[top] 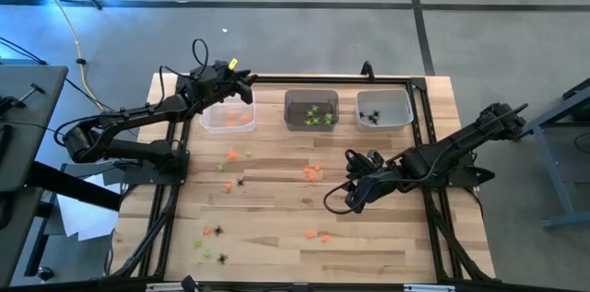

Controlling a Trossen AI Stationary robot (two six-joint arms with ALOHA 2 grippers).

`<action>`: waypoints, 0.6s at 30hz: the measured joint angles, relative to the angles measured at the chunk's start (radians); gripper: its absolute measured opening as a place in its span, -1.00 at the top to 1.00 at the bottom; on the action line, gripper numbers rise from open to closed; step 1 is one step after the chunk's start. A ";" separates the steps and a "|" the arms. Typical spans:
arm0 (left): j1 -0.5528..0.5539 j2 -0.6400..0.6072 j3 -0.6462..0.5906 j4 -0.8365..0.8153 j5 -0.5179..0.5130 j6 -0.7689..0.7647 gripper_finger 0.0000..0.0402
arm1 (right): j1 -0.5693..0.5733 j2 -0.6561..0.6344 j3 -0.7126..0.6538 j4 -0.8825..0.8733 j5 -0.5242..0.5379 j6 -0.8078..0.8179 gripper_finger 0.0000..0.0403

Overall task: Sort Halloween decoration
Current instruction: Put the orange spider toy into the transparent bin

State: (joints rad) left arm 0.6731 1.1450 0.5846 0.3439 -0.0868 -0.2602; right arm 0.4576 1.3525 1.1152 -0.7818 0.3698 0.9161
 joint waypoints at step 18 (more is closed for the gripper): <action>-0.011 0.000 0.000 0.017 0.368 -0.122 0.30 | 0.000 0.000 0.000 0.000 0.000 0.000 0.15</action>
State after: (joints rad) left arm 0.6616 1.1450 0.5846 0.3606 0.2810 -0.3817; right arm 0.4576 1.3525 1.1152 -0.7815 0.3698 0.9157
